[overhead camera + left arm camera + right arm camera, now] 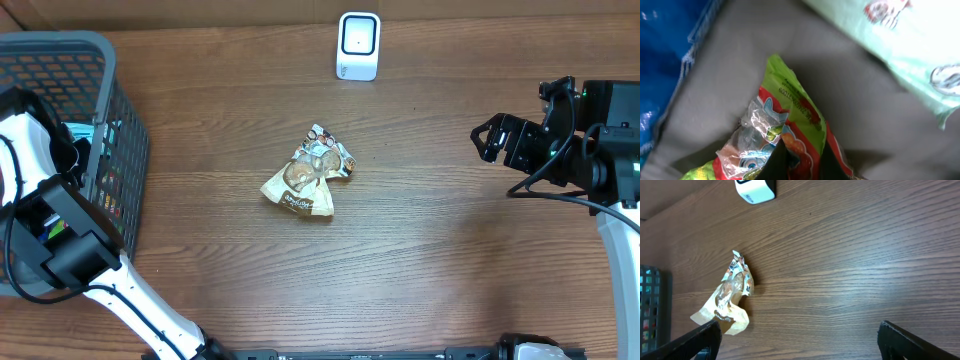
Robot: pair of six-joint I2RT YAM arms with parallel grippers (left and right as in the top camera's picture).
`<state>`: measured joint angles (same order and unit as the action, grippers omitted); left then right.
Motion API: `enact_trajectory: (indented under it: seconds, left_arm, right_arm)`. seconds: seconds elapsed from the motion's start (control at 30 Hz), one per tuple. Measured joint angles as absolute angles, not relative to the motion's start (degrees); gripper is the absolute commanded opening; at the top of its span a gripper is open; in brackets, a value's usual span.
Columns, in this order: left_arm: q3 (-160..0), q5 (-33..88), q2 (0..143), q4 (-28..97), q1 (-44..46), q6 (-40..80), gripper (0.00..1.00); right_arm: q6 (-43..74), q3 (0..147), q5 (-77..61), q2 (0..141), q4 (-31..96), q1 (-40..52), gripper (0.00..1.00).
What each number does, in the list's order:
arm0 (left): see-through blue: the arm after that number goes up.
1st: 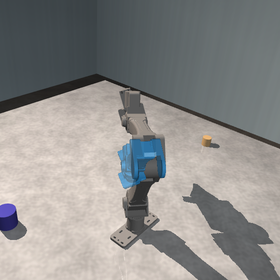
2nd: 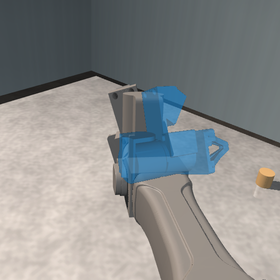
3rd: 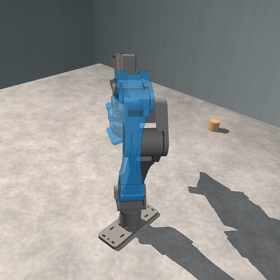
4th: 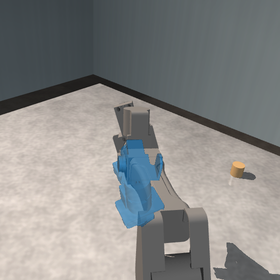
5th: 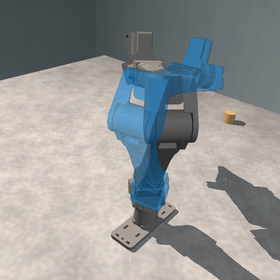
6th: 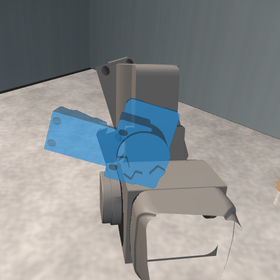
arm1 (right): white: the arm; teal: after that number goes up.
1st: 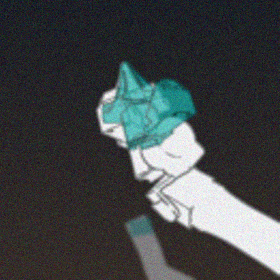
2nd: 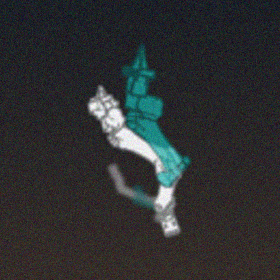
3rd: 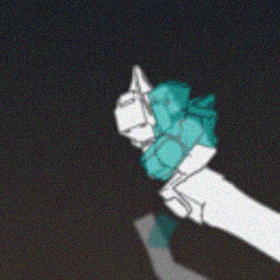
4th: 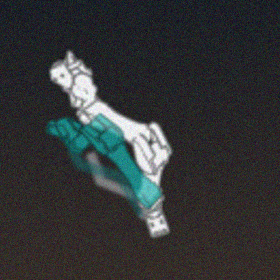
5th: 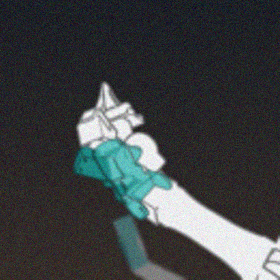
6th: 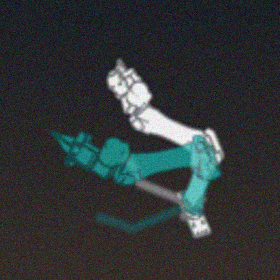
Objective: Scan the item barcode
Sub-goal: 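Grasp the green Haribo gummy bag with the left gripper and lift, then carry the Haribo bag out and drop it beside the bread bag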
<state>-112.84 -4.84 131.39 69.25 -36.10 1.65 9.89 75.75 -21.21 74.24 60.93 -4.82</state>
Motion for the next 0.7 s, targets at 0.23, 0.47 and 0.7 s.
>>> enact_trajectory:
  seconds: [0.23,0.47,0.7]
  left_arm:
    - [-122.4,-3.6,134.4,78.7,-36.1,4.0,0.04]
    - [-149.5,-1.3,134.8,90.7,-36.1,4.4,0.04]
    - [-167.7,-0.1,132.8,96.7,-35.4,4.5,0.04]
  right_arm:
    - [9.9,75.7,-21.2,75.6,60.9,-4.8,1.00]
    - [9.9,75.7,-21.2,76.4,60.2,-4.8,1.00]
    - [9.9,75.7,-21.2,76.4,60.0,-4.8,1.00]
